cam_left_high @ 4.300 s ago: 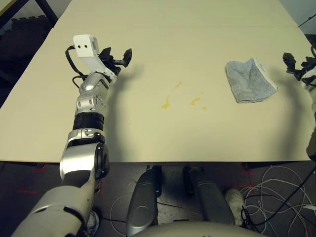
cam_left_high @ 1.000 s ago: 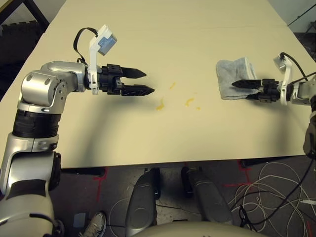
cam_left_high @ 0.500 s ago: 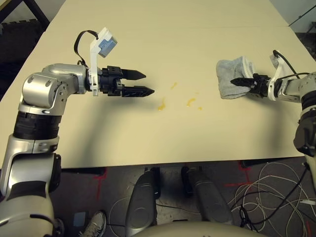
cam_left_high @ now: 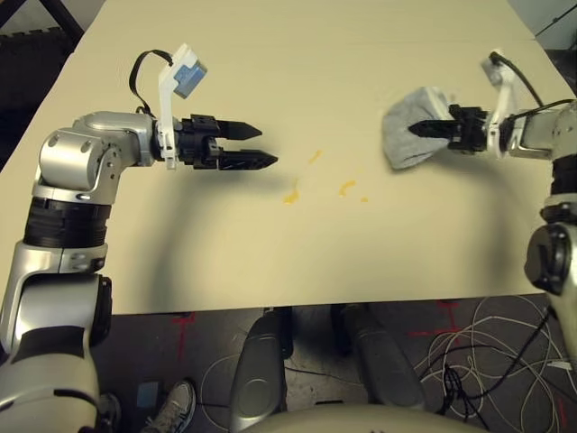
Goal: Wipe the water off the table with a rag.
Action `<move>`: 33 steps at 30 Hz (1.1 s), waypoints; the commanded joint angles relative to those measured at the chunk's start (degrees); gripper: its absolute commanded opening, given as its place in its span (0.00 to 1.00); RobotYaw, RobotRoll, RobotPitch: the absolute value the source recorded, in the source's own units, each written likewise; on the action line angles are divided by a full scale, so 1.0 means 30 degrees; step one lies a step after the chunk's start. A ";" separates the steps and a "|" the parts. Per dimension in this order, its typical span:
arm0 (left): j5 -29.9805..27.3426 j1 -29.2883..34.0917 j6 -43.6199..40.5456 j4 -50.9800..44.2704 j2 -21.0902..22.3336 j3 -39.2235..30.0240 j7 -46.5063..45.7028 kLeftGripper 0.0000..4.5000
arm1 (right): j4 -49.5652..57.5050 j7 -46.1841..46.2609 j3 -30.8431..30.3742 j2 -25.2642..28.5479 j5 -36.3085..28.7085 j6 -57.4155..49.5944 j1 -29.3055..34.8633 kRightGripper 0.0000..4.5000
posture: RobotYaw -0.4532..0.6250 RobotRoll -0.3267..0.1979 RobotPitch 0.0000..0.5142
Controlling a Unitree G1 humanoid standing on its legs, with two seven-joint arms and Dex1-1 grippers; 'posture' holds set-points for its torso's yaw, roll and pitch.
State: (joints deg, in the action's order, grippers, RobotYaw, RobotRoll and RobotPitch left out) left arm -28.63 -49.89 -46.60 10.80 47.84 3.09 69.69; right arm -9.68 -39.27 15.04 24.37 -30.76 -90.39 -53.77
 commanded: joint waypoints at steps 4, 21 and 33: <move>0.0551 -0.0436 0.0500 0.0725 -0.0195 0.0212 0.0321 1.00 | 0.4232 0.3555 -0.0665 -0.2698 -0.4255 -0.0704 0.1390 0.01 | 0.42 0.62 0.57; 0.0654 -0.0297 0.0175 0.0594 -0.0469 0.0098 0.0201 1.00 | 0.4533 1.0037 -0.2263 -0.5424 -0.7025 -0.0704 0.2976 0.01 | 0.43 0.62 0.60; 0.0762 -0.0194 0.0181 0.0708 -0.0929 0.0033 -0.0123 1.00 | 0.4535 1.0224 -0.2912 -0.2832 -0.3369 0.0434 0.2159 0.01 | 0.42 0.62 0.63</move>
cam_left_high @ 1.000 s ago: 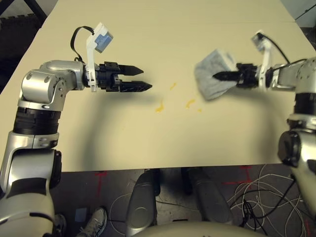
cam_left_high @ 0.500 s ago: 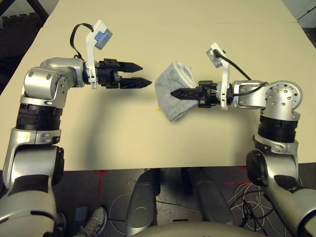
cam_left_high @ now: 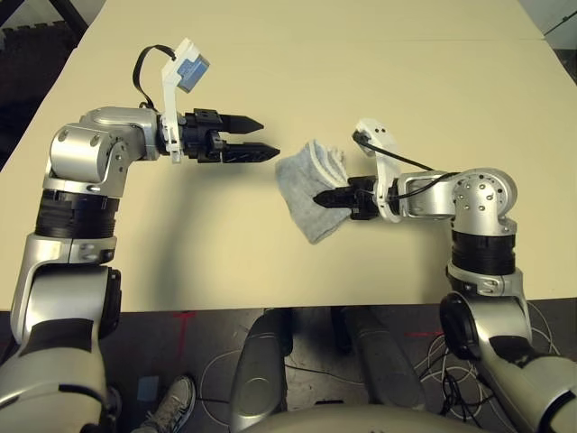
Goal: Wipe the water off the table with a rag.
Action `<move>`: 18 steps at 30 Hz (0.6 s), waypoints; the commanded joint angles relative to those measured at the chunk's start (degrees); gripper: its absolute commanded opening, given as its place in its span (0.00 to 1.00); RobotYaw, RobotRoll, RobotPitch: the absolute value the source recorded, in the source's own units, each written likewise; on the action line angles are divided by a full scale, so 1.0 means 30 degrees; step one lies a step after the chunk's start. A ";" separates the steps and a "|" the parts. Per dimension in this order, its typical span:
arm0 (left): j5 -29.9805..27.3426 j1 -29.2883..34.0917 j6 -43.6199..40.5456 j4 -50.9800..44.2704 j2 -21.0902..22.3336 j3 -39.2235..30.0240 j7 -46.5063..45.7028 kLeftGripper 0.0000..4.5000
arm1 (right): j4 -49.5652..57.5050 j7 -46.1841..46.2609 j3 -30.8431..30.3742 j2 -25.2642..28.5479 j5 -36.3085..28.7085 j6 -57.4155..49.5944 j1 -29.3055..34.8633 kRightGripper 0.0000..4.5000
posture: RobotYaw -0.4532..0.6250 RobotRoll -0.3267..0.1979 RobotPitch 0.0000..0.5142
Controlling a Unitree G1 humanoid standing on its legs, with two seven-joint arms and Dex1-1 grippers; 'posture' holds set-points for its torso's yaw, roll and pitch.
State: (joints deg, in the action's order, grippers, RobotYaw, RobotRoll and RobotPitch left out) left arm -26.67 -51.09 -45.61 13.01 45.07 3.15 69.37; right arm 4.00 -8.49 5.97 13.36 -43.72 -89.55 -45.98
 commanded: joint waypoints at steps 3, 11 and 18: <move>0.0075 0.0268 -0.0166 -0.0064 -0.0018 -0.0016 -0.0058 1.00 | -0.0261 -0.0415 0.0398 0.2079 0.1511 0.0344 -0.1228 0.01 | 0.42 0.62 0.63; 0.0184 0.0133 -0.0039 0.0231 -0.0127 0.0062 -0.0046 1.00 | -0.0729 -0.1996 0.0313 0.5361 0.2566 0.0685 -0.1968 0.01 | 0.41 0.62 0.63; 0.0272 -0.0064 0.0057 0.0426 -0.0212 0.0112 0.0024 1.00 | -0.2185 -0.3283 -0.0340 0.7583 0.3950 0.2236 -0.1239 0.01 | 0.40 0.62 0.63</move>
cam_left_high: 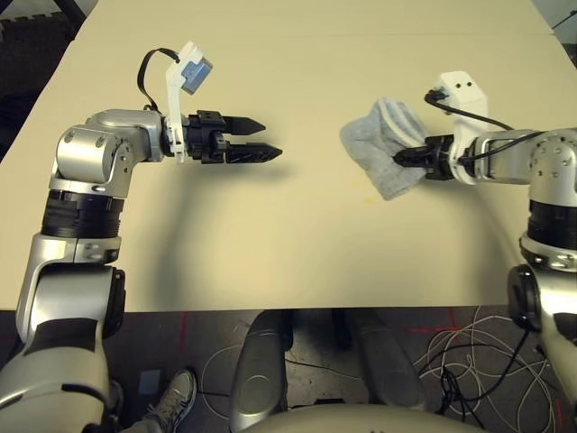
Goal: Wipe the water off the table with a rag.
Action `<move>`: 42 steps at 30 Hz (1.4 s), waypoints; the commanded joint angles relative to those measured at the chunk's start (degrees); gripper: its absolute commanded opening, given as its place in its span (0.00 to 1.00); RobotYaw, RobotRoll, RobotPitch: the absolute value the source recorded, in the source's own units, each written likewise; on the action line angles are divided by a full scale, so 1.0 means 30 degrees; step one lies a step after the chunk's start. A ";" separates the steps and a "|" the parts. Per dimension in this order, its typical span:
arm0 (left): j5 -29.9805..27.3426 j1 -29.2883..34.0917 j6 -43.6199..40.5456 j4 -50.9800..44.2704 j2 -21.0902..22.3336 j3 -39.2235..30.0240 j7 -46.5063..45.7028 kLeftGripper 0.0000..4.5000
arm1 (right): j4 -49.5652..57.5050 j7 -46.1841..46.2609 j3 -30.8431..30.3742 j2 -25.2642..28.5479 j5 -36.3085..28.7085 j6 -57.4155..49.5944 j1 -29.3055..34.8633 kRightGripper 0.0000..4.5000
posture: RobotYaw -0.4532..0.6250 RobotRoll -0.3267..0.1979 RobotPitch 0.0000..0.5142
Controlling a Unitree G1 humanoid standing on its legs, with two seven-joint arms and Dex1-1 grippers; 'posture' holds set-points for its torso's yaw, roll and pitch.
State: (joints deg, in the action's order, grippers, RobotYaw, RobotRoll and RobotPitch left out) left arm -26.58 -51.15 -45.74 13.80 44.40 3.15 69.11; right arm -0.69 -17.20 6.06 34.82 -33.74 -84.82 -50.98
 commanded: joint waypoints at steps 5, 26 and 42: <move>0.0303 -0.0174 0.0191 0.0298 -0.0060 0.0165 0.0141 1.00 | -0.1022 -0.0798 -0.0282 0.0191 0.1021 0.0919 0.0372 0.01 | 0.40 0.62 0.63; 0.0407 -0.0076 0.0168 0.0302 -0.0164 0.0044 0.0186 1.00 | 0.4447 0.3419 0.0671 -0.4776 -0.9859 -0.2561 0.3492 0.01 | 0.40 0.62 0.65; 0.0525 -0.0008 0.0408 0.0523 -0.0343 -0.0138 0.0007 1.00 | 0.0699 0.4660 0.1462 -0.1208 -0.3253 0.0027 0.4331 0.01 | 0.41 0.62 0.65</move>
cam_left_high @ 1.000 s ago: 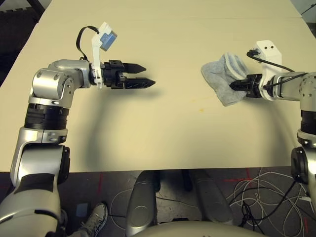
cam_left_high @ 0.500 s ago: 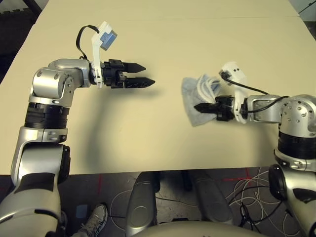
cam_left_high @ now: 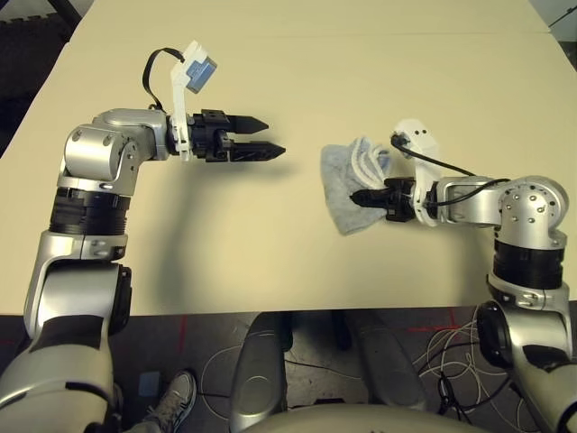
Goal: Wipe the water off the table with a rag.
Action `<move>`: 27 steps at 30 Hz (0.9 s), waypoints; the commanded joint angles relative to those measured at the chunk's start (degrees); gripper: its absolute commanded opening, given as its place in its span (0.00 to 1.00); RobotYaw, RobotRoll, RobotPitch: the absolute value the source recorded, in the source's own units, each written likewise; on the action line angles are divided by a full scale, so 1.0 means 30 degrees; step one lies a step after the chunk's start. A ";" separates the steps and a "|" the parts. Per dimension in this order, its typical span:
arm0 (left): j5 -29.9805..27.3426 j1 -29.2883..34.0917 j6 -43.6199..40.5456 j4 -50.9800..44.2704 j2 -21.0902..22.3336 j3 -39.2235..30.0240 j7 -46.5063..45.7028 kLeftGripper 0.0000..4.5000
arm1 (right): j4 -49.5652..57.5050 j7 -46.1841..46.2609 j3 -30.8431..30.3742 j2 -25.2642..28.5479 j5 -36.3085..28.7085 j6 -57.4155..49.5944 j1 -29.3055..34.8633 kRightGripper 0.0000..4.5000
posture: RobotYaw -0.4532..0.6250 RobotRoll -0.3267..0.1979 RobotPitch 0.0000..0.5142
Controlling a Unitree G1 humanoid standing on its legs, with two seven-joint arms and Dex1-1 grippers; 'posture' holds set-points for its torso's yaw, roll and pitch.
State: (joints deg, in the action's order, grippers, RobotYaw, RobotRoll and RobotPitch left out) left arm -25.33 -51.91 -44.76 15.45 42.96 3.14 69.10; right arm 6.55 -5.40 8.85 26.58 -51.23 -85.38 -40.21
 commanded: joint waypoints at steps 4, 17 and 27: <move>0.0108 0.0264 0.0135 0.0026 0.0122 -0.0173 -0.0027 1.00 | -0.2680 0.0353 0.1124 0.2833 0.3347 0.0734 0.0320 0.01 | 0.40 0.62 0.65; 0.0458 -0.0271 0.1660 0.1234 -0.0515 -0.0595 -0.0980 1.00 | -0.5248 -0.0929 0.1254 0.4752 0.6138 0.2252 -0.1109 0.01 | 0.40 0.62 0.65; 0.3017 -0.1485 0.8439 0.5411 -0.2564 -0.3435 -0.8753 1.00 | -0.6418 -0.2011 0.1776 0.5954 0.7368 0.2912 -0.0540 0.01 | 0.40 0.62 0.63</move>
State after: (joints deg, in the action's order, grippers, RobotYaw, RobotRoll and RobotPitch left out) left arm -18.16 -56.74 -23.10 29.81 35.76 -5.64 46.93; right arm -10.36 -11.78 13.05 43.11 -31.62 -75.90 -43.81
